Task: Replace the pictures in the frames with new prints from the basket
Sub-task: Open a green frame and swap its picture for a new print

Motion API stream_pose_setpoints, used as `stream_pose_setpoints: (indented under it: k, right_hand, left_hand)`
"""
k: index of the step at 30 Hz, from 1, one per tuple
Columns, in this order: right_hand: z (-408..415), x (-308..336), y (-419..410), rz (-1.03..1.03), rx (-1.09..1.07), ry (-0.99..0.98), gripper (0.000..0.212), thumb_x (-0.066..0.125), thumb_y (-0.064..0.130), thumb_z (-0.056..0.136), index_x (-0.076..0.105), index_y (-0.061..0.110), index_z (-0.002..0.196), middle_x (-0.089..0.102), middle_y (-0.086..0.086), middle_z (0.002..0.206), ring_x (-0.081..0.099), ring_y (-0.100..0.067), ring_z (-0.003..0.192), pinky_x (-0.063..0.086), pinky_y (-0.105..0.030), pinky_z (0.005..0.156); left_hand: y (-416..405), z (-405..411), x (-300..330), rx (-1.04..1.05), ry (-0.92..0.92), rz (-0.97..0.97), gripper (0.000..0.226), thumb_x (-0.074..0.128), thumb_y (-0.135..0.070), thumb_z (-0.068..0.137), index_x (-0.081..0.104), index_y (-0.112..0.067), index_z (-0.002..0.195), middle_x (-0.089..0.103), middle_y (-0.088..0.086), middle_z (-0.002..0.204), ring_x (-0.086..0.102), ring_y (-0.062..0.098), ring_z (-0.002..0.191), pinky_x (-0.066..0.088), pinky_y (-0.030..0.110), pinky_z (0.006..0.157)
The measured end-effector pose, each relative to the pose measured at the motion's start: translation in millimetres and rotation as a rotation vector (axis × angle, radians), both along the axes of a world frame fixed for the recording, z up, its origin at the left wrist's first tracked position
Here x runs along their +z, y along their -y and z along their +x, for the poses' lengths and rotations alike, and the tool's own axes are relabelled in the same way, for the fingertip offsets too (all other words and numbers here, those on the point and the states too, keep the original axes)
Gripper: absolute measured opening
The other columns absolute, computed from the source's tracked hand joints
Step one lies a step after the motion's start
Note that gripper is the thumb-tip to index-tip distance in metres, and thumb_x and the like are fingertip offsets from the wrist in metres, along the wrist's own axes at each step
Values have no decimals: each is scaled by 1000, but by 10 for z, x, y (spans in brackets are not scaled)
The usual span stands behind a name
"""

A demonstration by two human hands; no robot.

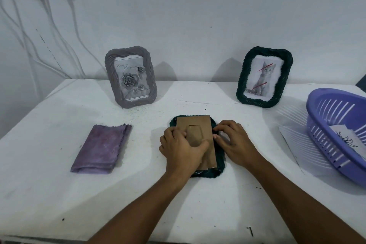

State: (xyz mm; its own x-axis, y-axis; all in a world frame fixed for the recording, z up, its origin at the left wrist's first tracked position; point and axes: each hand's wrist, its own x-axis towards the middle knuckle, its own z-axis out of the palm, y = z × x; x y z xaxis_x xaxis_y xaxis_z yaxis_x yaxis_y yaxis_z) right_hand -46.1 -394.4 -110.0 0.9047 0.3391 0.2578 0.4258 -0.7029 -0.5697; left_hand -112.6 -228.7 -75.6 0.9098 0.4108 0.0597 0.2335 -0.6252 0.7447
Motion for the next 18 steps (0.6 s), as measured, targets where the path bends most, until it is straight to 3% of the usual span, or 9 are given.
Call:
stream_pose_setpoints:
  k: [3, 7, 10, 13, 16, 18]
  right_hand:
    - [-4, 9, -9, -7, -2, -13, 25, 59, 33, 90, 63, 22, 112, 52, 9, 116, 44, -11, 108, 39, -30, 95]
    - [-8, 18, -10, -30, -4, -8, 34, 61, 43, 86, 63, 22, 113, 52, 8, 120, 44, -12, 110, 39, -31, 96]
    - [-8, 22, -10, -32, -4, -3, 36, 61, 46, 85, 62, 22, 112, 51, 8, 119, 44, -12, 110, 39, -31, 96]
    - [-6, 20, -11, -24, -8, 7, 36, 62, 47, 84, 62, 23, 111, 51, 9, 117, 44, -12, 109, 40, -31, 95]
    - [-7, 14, -10, -11, -15, 6, 35, 63, 47, 83, 62, 24, 109, 51, 10, 116, 44, -11, 108, 40, -33, 95]
    - [-12, 11, -13, -9, -16, 6, 35, 63, 48, 83, 62, 24, 109, 51, 11, 116, 44, -11, 107, 41, -33, 95]
  left_hand:
    - [-20, -28, 47, -14, 17, -70, 49, 73, -46, 67, 52, -16, 98, 33, -10, 112, 36, 17, 115, 24, 26, 91]
    - [-108, -36, 121, -15, 13, -181, 51, 72, -53, 62, 53, -21, 96, 38, -11, 115, 43, 15, 113, 42, 37, 97]
    - [-230, -37, 229, 21, 52, -323, 53, 69, -60, 55, 59, -22, 91, 55, -5, 110, 57, 14, 98, 53, 32, 75]
    - [-359, -29, 341, 56, 58, -473, 36, 76, -41, 69, 59, -21, 94, 59, -9, 94, 60, 6, 78, 48, 23, 59]
    - [-437, -18, 347, 93, 28, -596, 36, 76, -34, 73, 60, -18, 101, 60, -14, 80, 59, -1, 62, 51, 28, 61]
    - [-477, -14, 326, 121, 20, -624, 37, 76, -35, 73, 62, -18, 103, 61, -13, 83, 60, 1, 66, 51, 28, 61]
